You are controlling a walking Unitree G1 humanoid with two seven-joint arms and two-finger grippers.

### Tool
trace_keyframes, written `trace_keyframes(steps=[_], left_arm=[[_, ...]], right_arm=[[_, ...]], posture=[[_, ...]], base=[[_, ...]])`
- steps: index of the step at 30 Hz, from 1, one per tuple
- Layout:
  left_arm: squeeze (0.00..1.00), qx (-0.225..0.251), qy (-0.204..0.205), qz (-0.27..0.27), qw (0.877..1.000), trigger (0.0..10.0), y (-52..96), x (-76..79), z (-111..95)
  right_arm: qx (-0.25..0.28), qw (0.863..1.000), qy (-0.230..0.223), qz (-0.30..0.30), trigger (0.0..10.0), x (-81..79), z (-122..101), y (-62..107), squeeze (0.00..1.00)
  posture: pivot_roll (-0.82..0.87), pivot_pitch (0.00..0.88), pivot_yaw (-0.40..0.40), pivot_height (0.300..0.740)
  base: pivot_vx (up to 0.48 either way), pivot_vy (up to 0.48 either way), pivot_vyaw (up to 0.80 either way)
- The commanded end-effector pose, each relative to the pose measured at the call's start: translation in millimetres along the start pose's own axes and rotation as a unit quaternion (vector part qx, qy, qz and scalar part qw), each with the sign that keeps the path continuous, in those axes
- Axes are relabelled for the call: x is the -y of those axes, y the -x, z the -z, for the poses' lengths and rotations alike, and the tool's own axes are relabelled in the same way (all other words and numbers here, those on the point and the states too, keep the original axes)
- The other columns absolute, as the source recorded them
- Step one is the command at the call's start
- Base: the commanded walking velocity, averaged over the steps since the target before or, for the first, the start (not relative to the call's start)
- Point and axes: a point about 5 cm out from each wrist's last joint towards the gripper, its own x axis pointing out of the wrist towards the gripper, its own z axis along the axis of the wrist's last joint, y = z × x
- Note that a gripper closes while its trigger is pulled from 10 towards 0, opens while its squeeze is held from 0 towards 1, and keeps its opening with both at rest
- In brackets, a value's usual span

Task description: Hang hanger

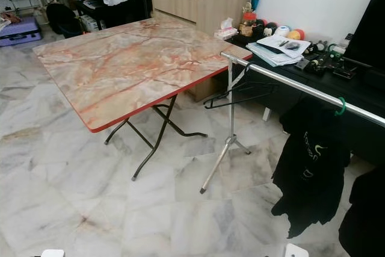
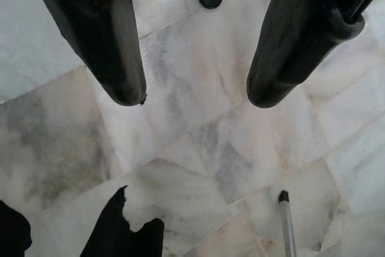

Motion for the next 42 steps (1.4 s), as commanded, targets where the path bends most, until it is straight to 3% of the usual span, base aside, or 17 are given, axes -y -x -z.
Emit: trace_keyframes(steps=[1,2,7,28,35,42], left_arm=[[0.00,-0.001,-0.007,0.013,1.000,10.0,-2.8,16.8,-2],[0.00,0.005,-0.010,0.028,1.000,10.0,-5.1,37.0,-6],[0.00,0.011,-0.003,0.034,0.999,10.0,-6.0,49.2,-8],[0.00,-0.022,0.002,-0.008,1.000,10.0,5.6,10.1,28],[0.00,-0.032,-0.006,-0.001,0.999,10.0,7.8,9.6,36],[0.00,-0.018,-0.003,0.002,1.000,10.0,6.8,12.0,31]], right_arm=[[-0.003,1.000,-0.002,0.002,10.0,2.4,1,0.3,0.00],[-0.003,1.000,-0.001,0.003,10.0,4.7,0,0.5,0.00],[-0.002,1.000,-0.001,0.005,10.0,7.3,1,1.1,0.00],[-0.031,1.000,-0.005,-0.005,10.0,-3.2,27,6.8,0.00],[-0.040,0.999,-0.017,0.008,10.0,-0.9,35,9.3,0.00],[-0.053,0.999,0.003,0.001,10.0,0.4,42,11.7,0.00]], posture=[[0.05,0.000,0.003,0.740],[0.05,0.000,-0.005,0.740],[0.06,0.000,-0.023,0.740],[0.11,0.000,-0.005,0.740],[0.09,0.000,0.025,0.740],[0.11,0.008,0.008,0.740]], base=[[0.000,0.000,0.00],[0.000,0.000,0.00],[0.000,0.000,0.00],[0.000,0.000,0.00],[0.000,0.000,-0.53],[0.000,0.000,-0.73]])
